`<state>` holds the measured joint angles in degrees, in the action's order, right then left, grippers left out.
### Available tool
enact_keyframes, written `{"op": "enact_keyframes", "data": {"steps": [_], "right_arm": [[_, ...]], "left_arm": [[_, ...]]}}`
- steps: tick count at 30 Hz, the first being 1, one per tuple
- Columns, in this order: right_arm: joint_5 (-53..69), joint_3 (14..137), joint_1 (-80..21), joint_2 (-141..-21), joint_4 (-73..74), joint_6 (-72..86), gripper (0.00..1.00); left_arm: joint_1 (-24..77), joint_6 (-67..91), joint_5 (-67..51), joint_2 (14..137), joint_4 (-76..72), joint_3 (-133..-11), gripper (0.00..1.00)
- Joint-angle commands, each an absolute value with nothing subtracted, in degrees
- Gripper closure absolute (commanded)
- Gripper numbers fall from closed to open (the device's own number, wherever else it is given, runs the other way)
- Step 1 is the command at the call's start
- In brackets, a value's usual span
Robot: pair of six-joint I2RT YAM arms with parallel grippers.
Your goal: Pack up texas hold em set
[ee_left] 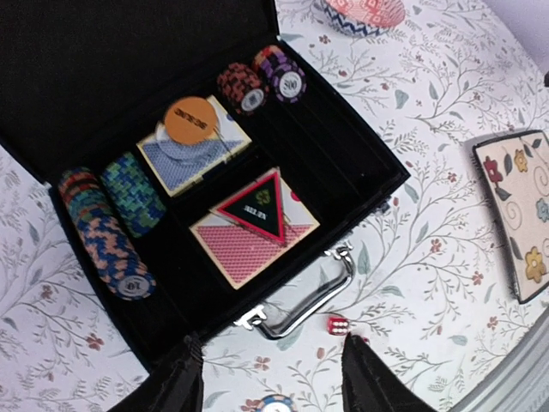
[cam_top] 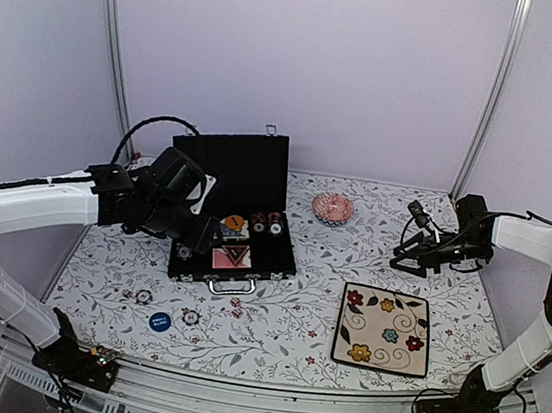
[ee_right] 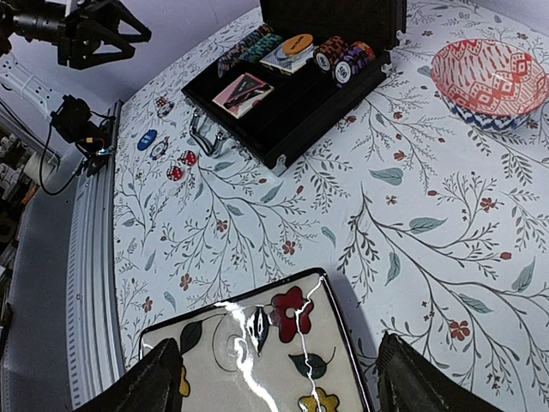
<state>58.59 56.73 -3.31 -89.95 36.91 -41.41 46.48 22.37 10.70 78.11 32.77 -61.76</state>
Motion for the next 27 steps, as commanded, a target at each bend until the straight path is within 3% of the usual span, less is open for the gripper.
{"op": "enact_keyframes", "data": {"steps": [1, 5, 15, 27], "right_arm": [[58.50, 57.55, -3.45, -89.41, 37.08, -41.92, 0.22], [58.36, 57.54, -3.44, -90.08, 37.15, -41.97, 0.22], [57.62, 57.51, -3.46, -90.68, 37.13, -42.26, 0.22], [57.64, 57.43, -3.50, -91.27, 37.26, -42.54, 0.22]], "left_arm": [[47.23, 23.00, -0.26, 82.49, 35.86, -62.50, 0.52], [49.07, 23.73, -4.18, 86.77, 35.60, -63.67, 0.58], [53.21, 27.59, -6.74, 101.06, 37.70, -68.04, 0.57], [55.97, 27.00, -7.37, 108.31, 39.75, -71.66, 0.62]]}}
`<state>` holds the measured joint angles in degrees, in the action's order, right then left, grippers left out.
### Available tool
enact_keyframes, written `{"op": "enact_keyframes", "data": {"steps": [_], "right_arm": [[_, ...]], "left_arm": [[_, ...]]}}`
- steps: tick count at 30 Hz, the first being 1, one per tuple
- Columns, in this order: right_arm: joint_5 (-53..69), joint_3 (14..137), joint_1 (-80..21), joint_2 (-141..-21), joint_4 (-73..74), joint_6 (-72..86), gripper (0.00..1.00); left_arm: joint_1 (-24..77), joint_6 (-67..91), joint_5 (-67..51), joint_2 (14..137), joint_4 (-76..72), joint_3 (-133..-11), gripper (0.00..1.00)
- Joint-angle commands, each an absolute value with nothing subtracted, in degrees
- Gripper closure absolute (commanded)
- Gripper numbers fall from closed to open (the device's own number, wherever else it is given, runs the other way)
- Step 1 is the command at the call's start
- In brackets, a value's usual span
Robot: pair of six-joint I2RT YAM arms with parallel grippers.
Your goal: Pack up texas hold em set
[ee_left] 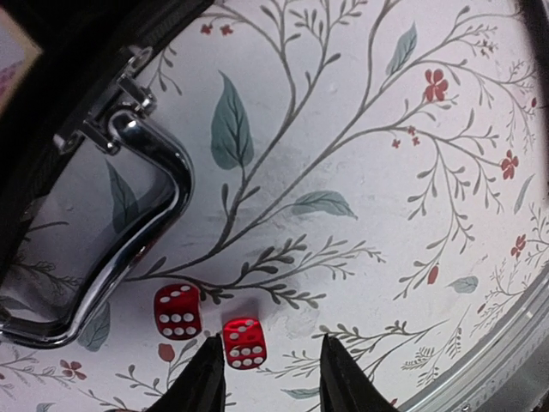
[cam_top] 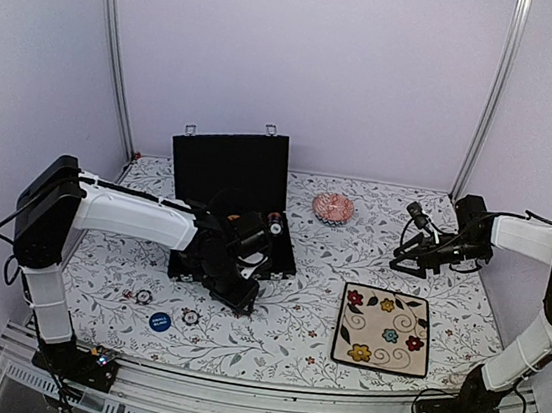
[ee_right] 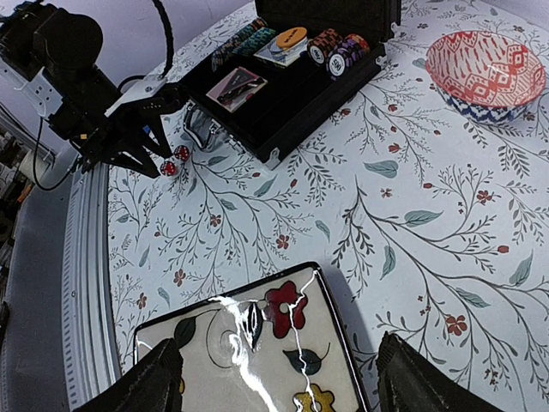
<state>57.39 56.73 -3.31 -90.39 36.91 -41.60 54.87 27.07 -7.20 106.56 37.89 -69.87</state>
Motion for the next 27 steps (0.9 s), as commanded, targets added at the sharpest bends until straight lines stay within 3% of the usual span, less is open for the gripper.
{"op": "enact_keyframes", "data": {"steps": [1, 14, 27], "right_arm": [[57.59, 57.41, -3.50, -91.31, 37.24, -42.54, 0.22], [57.69, 57.53, -3.51, -91.80, 37.40, -42.63, 0.22], [57.83, 57.55, -3.53, -91.68, 37.52, -42.67, 0.22]], "left_arm": [[56.09, 26.84, -7.12, 108.69, 40.15, -71.90, 0.63], [57.33, 26.46, -3.28, 110.80, 43.49, -74.06, 0.65], [57.71, 26.03, -4.11, 111.84, 43.08, -74.22, 0.74]]}}
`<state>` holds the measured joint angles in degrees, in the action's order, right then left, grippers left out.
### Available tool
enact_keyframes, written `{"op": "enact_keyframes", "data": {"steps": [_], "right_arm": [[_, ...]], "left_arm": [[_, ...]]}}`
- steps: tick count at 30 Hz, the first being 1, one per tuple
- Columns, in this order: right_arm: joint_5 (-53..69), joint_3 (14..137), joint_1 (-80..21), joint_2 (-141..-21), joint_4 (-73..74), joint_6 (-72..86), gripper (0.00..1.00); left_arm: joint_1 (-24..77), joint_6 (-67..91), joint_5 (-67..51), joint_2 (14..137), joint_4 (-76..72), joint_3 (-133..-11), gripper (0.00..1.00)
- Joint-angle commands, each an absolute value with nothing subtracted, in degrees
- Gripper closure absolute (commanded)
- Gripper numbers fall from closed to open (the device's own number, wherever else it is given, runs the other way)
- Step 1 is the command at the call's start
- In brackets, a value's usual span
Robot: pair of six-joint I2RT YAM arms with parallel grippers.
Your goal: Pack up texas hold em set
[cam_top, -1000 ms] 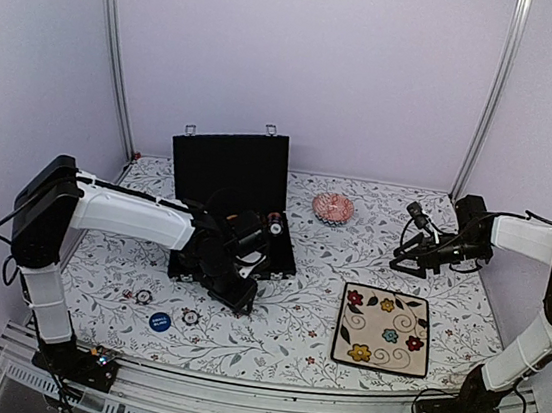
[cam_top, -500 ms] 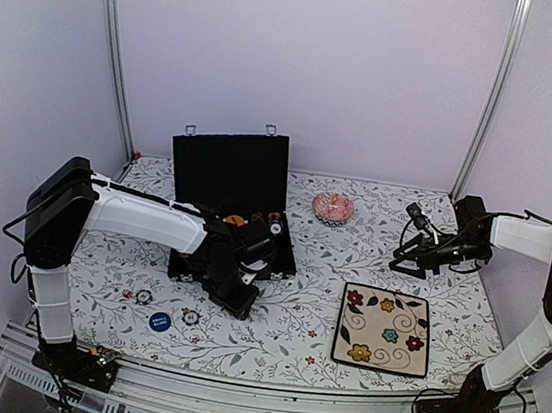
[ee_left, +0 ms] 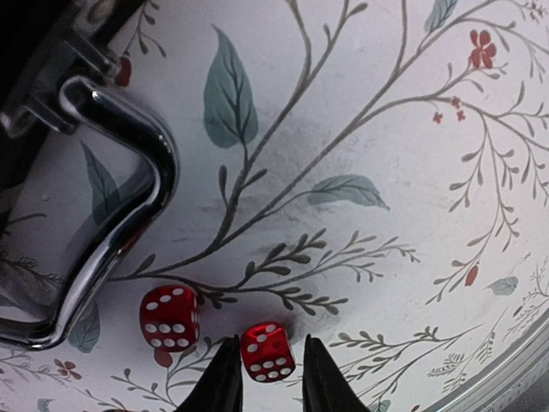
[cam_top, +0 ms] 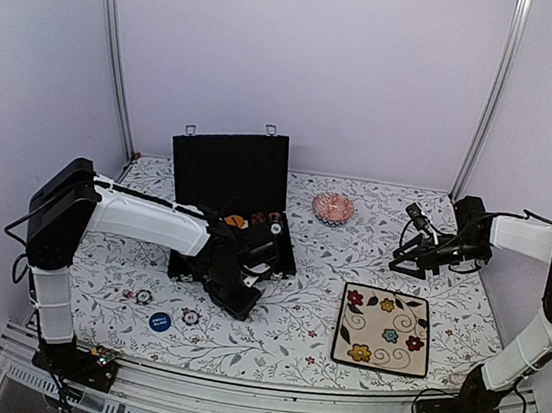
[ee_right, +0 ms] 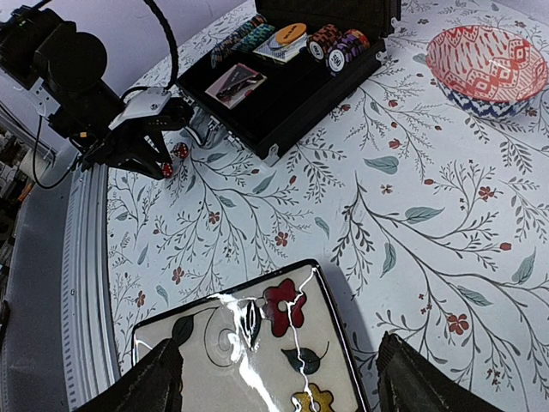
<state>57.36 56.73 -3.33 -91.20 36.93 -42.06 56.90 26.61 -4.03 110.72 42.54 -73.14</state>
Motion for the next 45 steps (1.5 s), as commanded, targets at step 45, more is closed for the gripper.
{"op": "enact_keyframes", "data": {"steps": [45], "right_arm": [[57.49, 58.96, -3.59, -96.59, 37.07, -40.68, 0.22]], "left_arm": [[34.31, 18.37, 2.93, 115.94, 47.14, -91.26, 0.85]]}}
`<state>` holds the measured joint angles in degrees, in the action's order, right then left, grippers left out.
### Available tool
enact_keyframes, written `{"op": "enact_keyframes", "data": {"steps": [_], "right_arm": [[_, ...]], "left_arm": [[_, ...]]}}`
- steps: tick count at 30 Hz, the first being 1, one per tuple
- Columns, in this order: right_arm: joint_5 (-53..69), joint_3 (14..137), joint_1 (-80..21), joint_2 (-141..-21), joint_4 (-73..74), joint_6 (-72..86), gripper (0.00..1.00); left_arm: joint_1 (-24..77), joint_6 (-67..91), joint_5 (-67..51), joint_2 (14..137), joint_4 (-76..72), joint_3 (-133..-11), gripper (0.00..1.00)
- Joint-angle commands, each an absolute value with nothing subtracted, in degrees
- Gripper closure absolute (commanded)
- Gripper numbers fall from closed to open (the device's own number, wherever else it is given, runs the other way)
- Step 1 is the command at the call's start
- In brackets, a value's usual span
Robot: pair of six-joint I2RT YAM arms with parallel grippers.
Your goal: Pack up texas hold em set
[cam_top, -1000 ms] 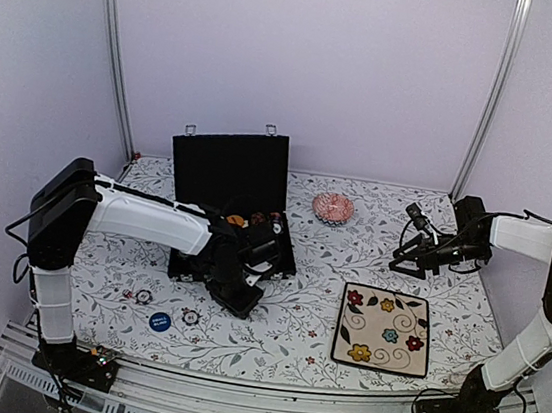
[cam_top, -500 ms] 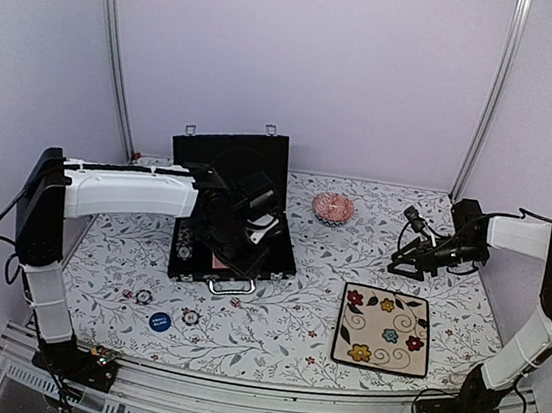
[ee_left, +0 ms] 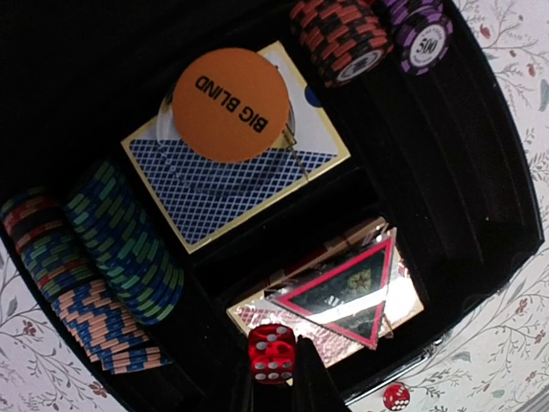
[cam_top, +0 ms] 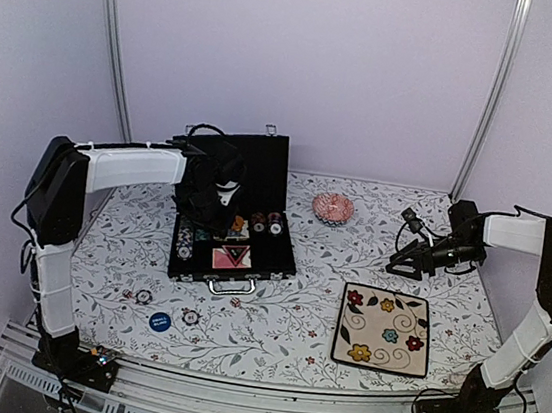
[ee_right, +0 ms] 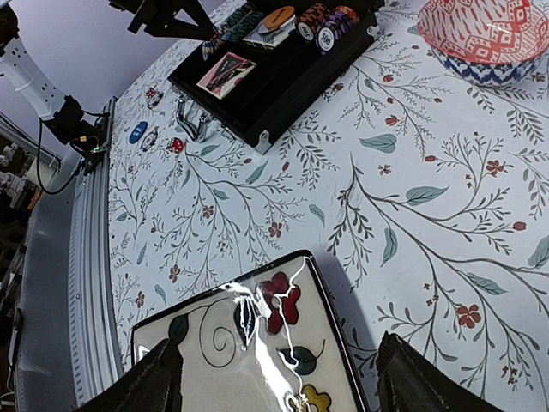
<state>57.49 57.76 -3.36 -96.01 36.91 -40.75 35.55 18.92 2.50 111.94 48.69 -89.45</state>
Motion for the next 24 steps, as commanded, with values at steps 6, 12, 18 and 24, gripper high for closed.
{"op": "enact_keyframes", "data": {"steps": [6, 12, 18, 24], "right_arm": [[57.71, 58.93, -3.59, -96.84, 37.08, -40.87, 0.22], [57.58, 58.80, -3.60, -96.86, 37.08, -40.87, 0.22], [57.57, 58.84, -3.62, -96.86, 37.10, -41.04, 0.22], [57.78, 58.87, -3.61, -96.94, 37.23, -41.17, 0.21]], "left_arm": [[32.78, 18.41, 3.21, 119.38, 46.02, -92.19, 0.85], [31.30, 19.07, 3.06, 120.82, 45.68, -93.15, 0.85], [31.29, 18.99, 2.79, 121.14, 46.60, -92.21, 0.85], [31.29, 19.25, 2.53, 120.74, 46.38, -90.30, 0.84]]}}
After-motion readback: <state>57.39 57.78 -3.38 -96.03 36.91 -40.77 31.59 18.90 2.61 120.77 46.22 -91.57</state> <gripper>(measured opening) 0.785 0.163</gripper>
